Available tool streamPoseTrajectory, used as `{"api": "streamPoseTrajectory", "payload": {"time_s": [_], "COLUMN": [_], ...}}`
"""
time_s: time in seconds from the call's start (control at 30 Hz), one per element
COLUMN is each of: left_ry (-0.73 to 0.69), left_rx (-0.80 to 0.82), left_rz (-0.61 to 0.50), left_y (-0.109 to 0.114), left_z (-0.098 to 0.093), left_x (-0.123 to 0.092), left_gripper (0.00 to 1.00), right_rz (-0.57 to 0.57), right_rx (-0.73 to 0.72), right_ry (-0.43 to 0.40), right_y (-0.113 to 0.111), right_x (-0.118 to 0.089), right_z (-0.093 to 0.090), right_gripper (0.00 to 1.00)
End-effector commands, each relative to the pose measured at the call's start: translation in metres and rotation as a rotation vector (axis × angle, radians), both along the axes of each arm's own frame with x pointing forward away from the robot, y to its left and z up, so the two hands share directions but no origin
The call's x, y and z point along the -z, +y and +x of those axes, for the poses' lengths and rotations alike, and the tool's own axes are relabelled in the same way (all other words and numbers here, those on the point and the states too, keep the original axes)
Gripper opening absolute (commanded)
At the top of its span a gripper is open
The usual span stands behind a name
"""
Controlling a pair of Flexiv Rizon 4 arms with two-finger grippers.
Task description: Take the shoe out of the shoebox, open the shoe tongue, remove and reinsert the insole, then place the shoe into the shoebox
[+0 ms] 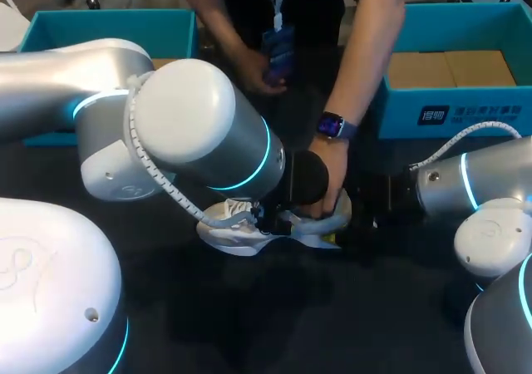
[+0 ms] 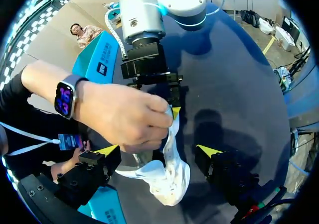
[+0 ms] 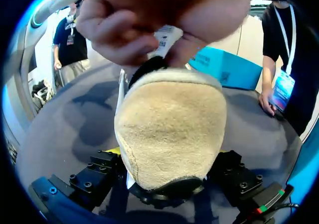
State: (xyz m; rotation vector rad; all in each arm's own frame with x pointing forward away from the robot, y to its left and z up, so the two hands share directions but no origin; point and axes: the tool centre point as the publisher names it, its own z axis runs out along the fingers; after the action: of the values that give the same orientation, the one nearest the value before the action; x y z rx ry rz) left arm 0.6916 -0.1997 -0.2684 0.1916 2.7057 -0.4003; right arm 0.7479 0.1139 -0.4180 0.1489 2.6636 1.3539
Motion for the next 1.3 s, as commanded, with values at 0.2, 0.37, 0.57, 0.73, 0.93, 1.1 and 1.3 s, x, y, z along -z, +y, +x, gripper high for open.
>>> {"api": "streamPoseTrajectory", "payload": {"time_s": [0.2,0.37,0.57,0.73,0.93,1.1,1.3], "left_ry": [-0.062,-0.152,-0.187,-0.191,-0.215,-0.24,-0.249], "left_rx": [-0.046,-0.076,-0.061,-0.045,-0.03,-0.005,0.002], "left_rz": [-0.042,-0.072,-0.075,-0.082,-0.097,-0.102,-0.08], "left_y": [0.006,0.012,0.014,0.009,-0.002,-0.017,-0.032], "left_z": [-0.002,-0.005,-0.011,-0.013,-0.009,0.003,0.013], "left_x": [-0.003,-0.005,-0.004,-0.003,-0.001,0.008,0.016], "left_gripper": [1.0,1.0,1.0,1.0,1.0,1.0,1.0], "right_rz": [-0.004,-0.004,-0.004,-0.004,-0.004,-0.004,-0.004], "right_rx": [0.002,0.002,0.002,0.002,0.002,0.002,0.002], "right_ry": [0.0,0.0,0.0,0.0,0.0,0.0,0.0], "right_y": [0.002,0.002,0.002,0.002,0.002,0.002,0.002], "right_x": [-0.001,-0.001,-0.001,-0.001,-0.001,-0.001,-0.001], "right_z": [0.0,0.0,0.0,0.0,0.0,0.0,0.0], "right_gripper": [0.0,0.0,0.0,0.0,0.0,0.0,0.0]}}
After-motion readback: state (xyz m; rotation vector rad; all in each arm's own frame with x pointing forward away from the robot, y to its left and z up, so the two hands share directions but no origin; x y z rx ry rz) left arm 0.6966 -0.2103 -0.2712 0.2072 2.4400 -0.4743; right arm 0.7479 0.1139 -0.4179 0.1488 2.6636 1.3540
